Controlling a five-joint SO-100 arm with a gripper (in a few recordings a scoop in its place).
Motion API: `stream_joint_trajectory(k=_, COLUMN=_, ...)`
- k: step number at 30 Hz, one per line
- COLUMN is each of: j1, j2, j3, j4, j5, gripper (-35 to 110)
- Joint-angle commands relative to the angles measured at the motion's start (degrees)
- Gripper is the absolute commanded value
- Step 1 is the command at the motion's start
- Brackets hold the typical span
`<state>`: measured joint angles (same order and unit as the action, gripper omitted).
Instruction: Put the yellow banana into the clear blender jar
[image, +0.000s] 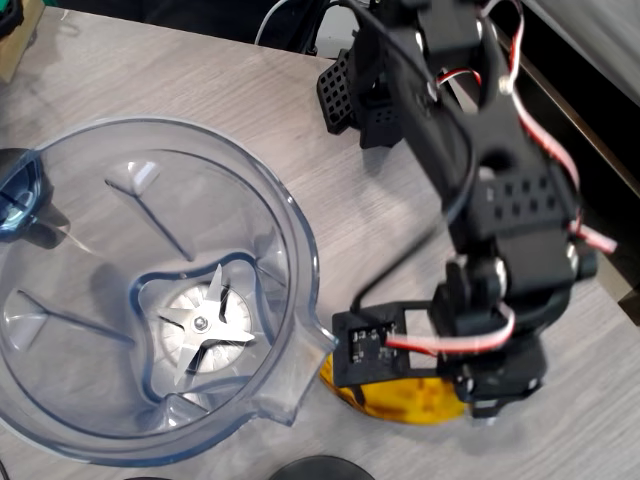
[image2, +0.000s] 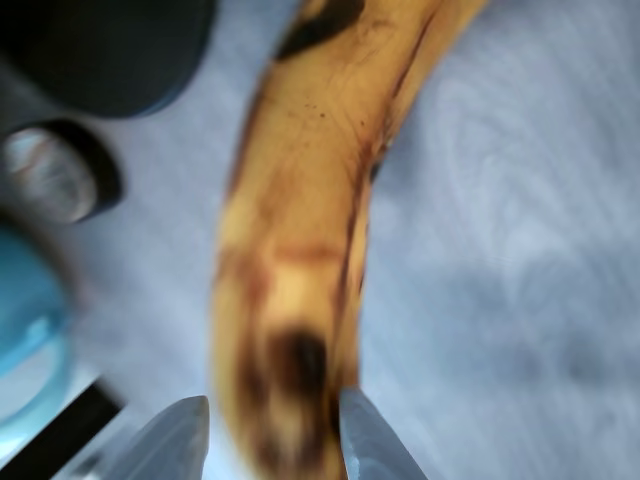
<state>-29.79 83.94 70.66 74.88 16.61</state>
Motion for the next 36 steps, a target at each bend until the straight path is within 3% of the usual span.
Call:
stream_joint_trajectory(k=1, j1=-1.41, j2=9.23, j3=-2.46, j4=-1.23, j5=-0.70, gripper=16)
stream_joint_trajectory(k=7, j1=-2.99, j2=13.71, j3=-1.85, j4=-0.79, j5=-0.97, gripper=16)
stream_joint_trajectory(k=21, j1=2.72, j2=-10.90, j3=-2.29, j4=-2.11, j5=0.00, gripper=17)
stream_joint_trajectory(k=36, j1=0.97, j2=-10.63, j3=-1.85, j4=8.96, j5=-1.05, gripper=22)
